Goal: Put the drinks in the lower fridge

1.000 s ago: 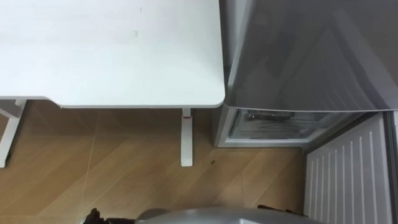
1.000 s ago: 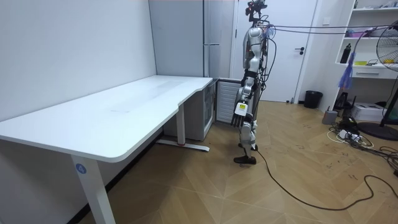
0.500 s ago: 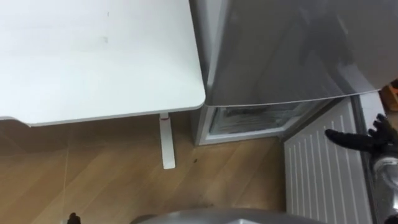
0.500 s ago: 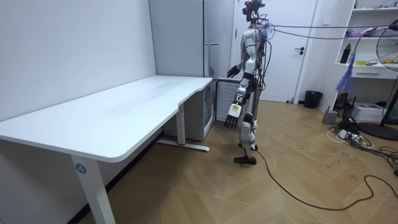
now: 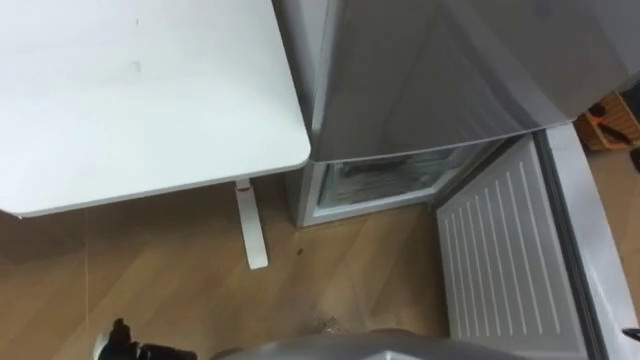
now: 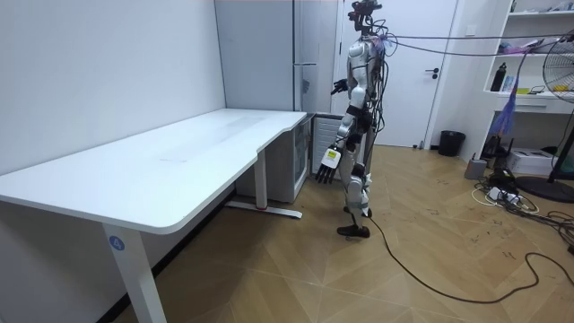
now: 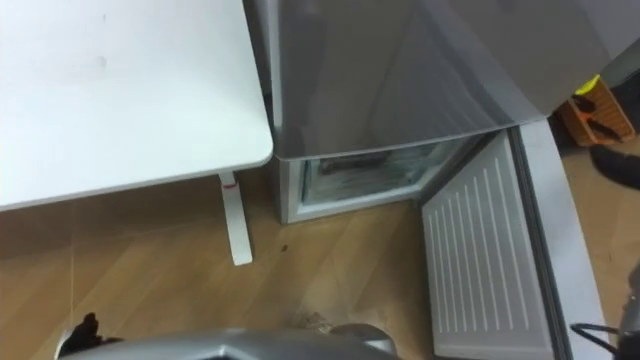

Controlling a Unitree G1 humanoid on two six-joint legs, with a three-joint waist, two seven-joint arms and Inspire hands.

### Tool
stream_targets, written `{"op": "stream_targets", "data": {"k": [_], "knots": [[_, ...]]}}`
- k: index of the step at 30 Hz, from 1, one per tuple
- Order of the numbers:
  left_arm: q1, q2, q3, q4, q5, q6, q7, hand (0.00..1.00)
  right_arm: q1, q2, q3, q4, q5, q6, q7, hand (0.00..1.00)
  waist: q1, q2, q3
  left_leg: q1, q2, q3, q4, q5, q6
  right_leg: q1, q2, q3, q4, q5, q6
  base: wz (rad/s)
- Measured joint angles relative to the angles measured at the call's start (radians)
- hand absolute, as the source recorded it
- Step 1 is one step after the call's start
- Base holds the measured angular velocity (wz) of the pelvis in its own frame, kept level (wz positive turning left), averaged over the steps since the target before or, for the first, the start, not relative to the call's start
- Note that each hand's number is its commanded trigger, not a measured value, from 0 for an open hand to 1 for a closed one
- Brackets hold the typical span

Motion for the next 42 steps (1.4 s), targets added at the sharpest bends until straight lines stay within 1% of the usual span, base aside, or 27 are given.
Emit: {"op": "stream_targets", "data": {"k": [2, 4, 5, 6, 8, 9, 10, 11, 13, 15, 17, 18, 20, 21, 23, 28, 31, 36, 39, 42], "knots": [[0.004, 0.000, 0.000, 0.000, 0.000, 0.017, -0.001, 0.00, -0.001, -0.001, -0.005, 0.042, 0.058, 0.001, 0.001, 0.00, -0.011, 0.001, 0.0003, 0.000, 0.000, 0.000, 0.000, 0.000, 0.000, 0.001, 0.000, 0.001, -0.001, 0.000, 0.000, 0.00], [0.006, 0.000, -0.001, -0.001, -0.001, 0.017, -0.003, 0.00, -0.005, -0.006, -0.006, 0.112, 0.096, 0.004, 0.001, 0.00, -0.014, -0.002, 0.0004, 0.000, 0.000, 0.000, 0.000, 0.000, 0.001, 0.001, 0.000, 0.001, -0.001, 0.000, 0.000, 0.00], [0.010, 0.000, -0.001, -0.005, 0.000, 0.020, -0.006, 0.00, -0.007, -0.010, -0.006, 0.160, 0.127, 0.013, 0.003, 0.00, -0.015, -0.007, 0.0008, -0.002, 0.000, 0.000, 0.000, 0.000, 0.001, 0.000, 0.000, -0.001, 0.000, 0.000, 0.000, 0.00], [0.010, 0.000, 0.001, -0.005, 0.003, 0.023, -0.007, 0.00, -0.008, -0.015, -0.006, 0.194, 0.144, 0.015, 0.007, 0.00, -0.015, -0.005, -0.0005, -0.002, 0.000, 0.000, 0.000, 0.000, 0.001, -0.001, 0.000, -0.001, -0.001, 0.000, 0.000, 0.00], [0.011, 0.007, 0.006, -0.004, 0.007, 0.034, -0.020, 0.00, -0.031, -0.046, -0.013, 0.361, 0.207, 0.038, 0.028, 0.00, -0.015, -0.009, 0.0003, -0.004, 0.000, 0.000, 0.000, 0.000, 0.001, -0.003, -0.001, 0.001, -0.003, 0.000, 0.000, 0.00], [0.013, 0.008, 0.009, -0.004, 0.007, 0.036, -0.022, 0.00, -0.036, -0.052, -0.018, 0.400, 0.220, 0.045, 0.033, 0.00, -0.015, -0.010, 0.0004, -0.005, 0.000, 0.000, -0.001, 0.000, 0.001, -0.003, -0.001, 0.001, -0.003, 0.000, 0.000, 0.00], [0.018, 0.014, 0.009, -0.004, 0.009, 0.039, -0.025, 0.00, -0.043, -0.059, -0.033, 0.457, 0.241, 0.061, 0.039, 0.00, -0.017, -0.015, 0.0031, -0.005, 0.000, 0.002, -0.001, 0.000, 0.001, -0.004, -0.001, 0.001, -0.004, 0.000, 0.000, 0.00], [0.024, 0.020, 0.011, -0.004, 0.017, 0.042, -0.031, 0.00, -0.046, -0.061, -0.045, 0.502, 0.252, 0.066, 0.043, 0.00, -0.026, -0.011, 0.0004, -0.005, 0.000, 0.001, 0.000, 0.000, 0.001, -0.002, -0.001, -0.001, -0.006, 0.000, 0.000, 0.00], [0.026, 0.028, 0.025, -0.004, 0.025, 0.053, -0.046, 0.00, -0.047, -0.061, -0.073, 0.557, 0.279, 0.068, 0.051, 0.00, -0.032, -0.013, 0.0013, -0.005, 0.000, 0.001, -0.001, 0.000, 0.001, -0.001, 0.000, -0.002, -0.008, 0.000, 0.000, 0.00], [0.029, 0.029, 0.045, -0.004, 0.025, 0.054, -0.047, 0.00, -0.047, -0.065, -0.089, 0.608, 0.323, 0.068, 0.050, 0.00, -0.033, -0.012, 0.0010, 0.000, -0.001, 0.002, -0.004, 0.000, 0.001, 0.003, 0.000, -0.002, -0.008, 0.000, 0.000, 0.00], [0.029, 0.029, 0.065, -0.004, 0.024, 0.055, -0.046, 0.00, -0.047, -0.069, -0.113, 0.668, 0.401, 0.078, 0.051, 0.00, -0.036, -0.015, 0.0019, 0.002, -0.001, 0.002, -0.004, 0.000, 0.001, 0.008, 0.000, -0.005, -0.010, 0.000, 0.000, 0.00], [0.029, 0.029, 0.066, -0.004, 0.024, 0.056, -0.046, 0.00, -0.049, -0.075, -0.114, 0.689, 0.425, 0.081, 0.054, 0.00, -0.036, -0.016, 0.0017, 0.002, -0.001, 0.002, -0.004, 0.000, 0.001, 0.009, 0.000, -0.004, -0.011, 0.001, 0.000, 0.00], [0.031, 0.029, 0.068, -0.004, 0.023, 0.062, -0.046, 0.00, -0.051, -0.093, -0.115, 0.765, 0.518, 0.089, 0.065, 0.00, -0.032, -0.018, 0.0016, 0.008, -0.001, 0.002, -0.004, 0.000, 0.001, 0.016, 0.001, 0.000, -0.014, 0.001, 0.001, 0.00], [0.032, 0.029, 0.068, -0.004, 0.023, 0.064, -0.046, 0.00, -0.051, -0.094, -0.115, 0.779, 0.535, 0.089, 0.070, 0.00, -0.032, -0.018, 0.0015, 0.009, 0.000, 0.002, -0.004, 0.000, 0.001, 0.016, 0.001, 0.001, -0.014, 0.001, 0.001, 0.00], [0.029, 0.029, 0.068, -0.004, 0.024, 0.075, -0.048, 0.00, -0.051, -0.095, -0.114, 0.820, 0.557, 0.103, 0.083, 0.00, -0.032, -0.017, 0.0018, 0.008, 0.000, 0.000, -0.003, 0.000, 0.001, 0.016, 0.002, 0.001, -0.016, 0.002, 0.000, 0.00], [0.027, 0.029, 0.065, -0.004, 0.024, 0.078, -0.048, 0.00, -0.050, -0.098, -0.113, 0.860, 0.581, 0.107, 0.109, 0.00, -0.029, -0.012, 0.0044, 0.014, 0.000, 0.000, -0.003, 0.000, 0.001, 0.018, 0.002, 0.002, -0.017, 0.002, 0.001, 0.00], [0.027, 0.028, 0.057, -0.004, 0.024, 0.081, -0.048, 0.00, -0.049, -0.096, -0.113, 0.877, 0.590, 0.111, 0.111, 0.00, -0.028, -0.008, 0.0074, 0.014, 0.000, 0.000, -0.003, 0.000, 0.001, 0.017, 0.003, 0.002, -0.017, 0.002, 0.000, 0.00], [0.024, 0.028, 0.040, -0.004, 0.036, 0.077, -0.048, 0.00, -0.050, -0.091, -0.109, 0.876, 0.634, 0.110, 0.112, 0.00, -0.026, 0.001, 0.0078, 0.013, 0.000, 0.000, -0.003, 0.000, 0.001, 0.016, 0.003, 0.001, -0.016, 0.002, 0.000, 0.00], [0.019, 0.028, 0.037, -0.003, 0.038, 0.073, -0.048, 0.00, -0.050, -0.081, -0.070, 0.865, 0.631, 0.098, 0.115, 0.00, -0.005, 0.003, 0.0064, 0.016, 0.003, 0.011, -0.003, 0.000, 0.001, 0.013, 0.005, 0.014, -0.016, 0.002, 0.000, -0.11], [0.010, 0.029, 0.027, -0.002, 0.038, 0.073, -0.048, 0.00, -0.050, -0.066, -0.017, 0.848, 0.632, 0.086, 0.125, 0.00, 0.002, 0.004, 0.0066, 0.017, 0.003, 0.012, -0.003, 0.000, 0.000, 0.013, 0.006, 0.016, -0.017, 0.002, -0.001, -0.03]]}}
